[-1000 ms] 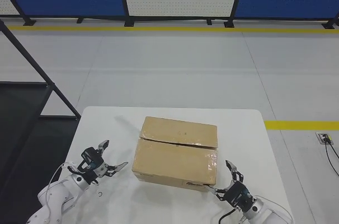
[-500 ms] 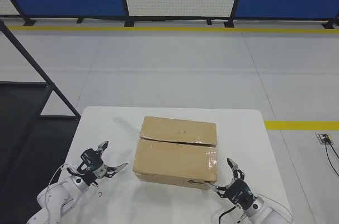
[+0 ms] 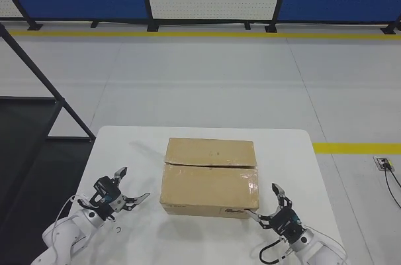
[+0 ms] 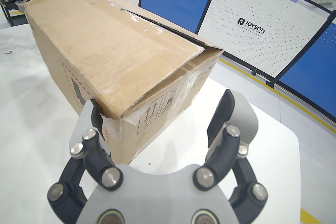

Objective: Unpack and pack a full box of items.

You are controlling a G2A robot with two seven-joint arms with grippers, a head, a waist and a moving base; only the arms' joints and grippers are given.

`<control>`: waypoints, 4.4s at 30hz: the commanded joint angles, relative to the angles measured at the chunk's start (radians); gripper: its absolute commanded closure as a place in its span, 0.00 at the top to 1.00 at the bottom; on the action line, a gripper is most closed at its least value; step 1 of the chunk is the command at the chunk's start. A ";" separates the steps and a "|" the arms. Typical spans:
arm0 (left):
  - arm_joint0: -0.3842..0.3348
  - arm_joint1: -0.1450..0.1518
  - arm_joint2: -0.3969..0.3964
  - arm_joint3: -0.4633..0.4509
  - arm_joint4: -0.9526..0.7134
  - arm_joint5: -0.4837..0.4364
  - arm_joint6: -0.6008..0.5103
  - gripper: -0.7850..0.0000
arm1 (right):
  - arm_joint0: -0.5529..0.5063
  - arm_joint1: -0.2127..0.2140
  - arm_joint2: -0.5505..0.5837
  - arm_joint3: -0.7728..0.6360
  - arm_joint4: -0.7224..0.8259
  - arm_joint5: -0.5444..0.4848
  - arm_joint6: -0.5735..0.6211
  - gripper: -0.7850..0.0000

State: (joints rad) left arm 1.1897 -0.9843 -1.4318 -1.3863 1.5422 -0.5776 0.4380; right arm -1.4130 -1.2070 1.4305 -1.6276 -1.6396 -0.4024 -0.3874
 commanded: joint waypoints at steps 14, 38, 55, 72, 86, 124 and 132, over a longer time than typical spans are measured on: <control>0.027 -0.007 -0.012 -0.063 0.025 0.190 -0.137 1.00 | -0.110 0.019 0.096 -0.044 0.005 0.022 -0.119 1.00; -0.181 -0.029 0.126 0.055 0.419 0.390 -0.333 1.00 | -0.273 0.038 0.202 -0.114 0.009 0.049 -0.204 1.00; -0.207 -0.047 0.215 0.008 0.572 0.462 -0.353 1.00 | -0.273 0.038 0.202 -0.114 0.009 0.049 -0.204 1.00; -0.383 -0.117 0.364 0.270 0.606 0.653 -0.278 1.00 | -0.273 0.038 0.202 -0.114 0.009 0.049 -0.204 1.00; -0.399 -0.152 0.356 0.327 0.601 0.885 -0.307 1.00 | -0.273 0.038 0.202 -0.114 0.009 0.049 -0.204 1.00; 0.001 -0.152 0.080 -0.120 0.762 1.122 -0.672 1.00 | -0.273 0.038 0.202 -0.114 0.009 0.049 -0.204 1.00; 0.027 -0.161 0.043 -0.154 0.755 1.138 -0.675 1.00 | -0.273 0.038 0.202 -0.114 0.009 0.049 -0.204 1.00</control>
State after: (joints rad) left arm 1.2120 -1.1444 -1.3855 -1.5368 2.2983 0.5598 -0.2362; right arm -1.6862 -1.1689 1.6320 -1.7413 -1.6309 -0.3533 -0.5916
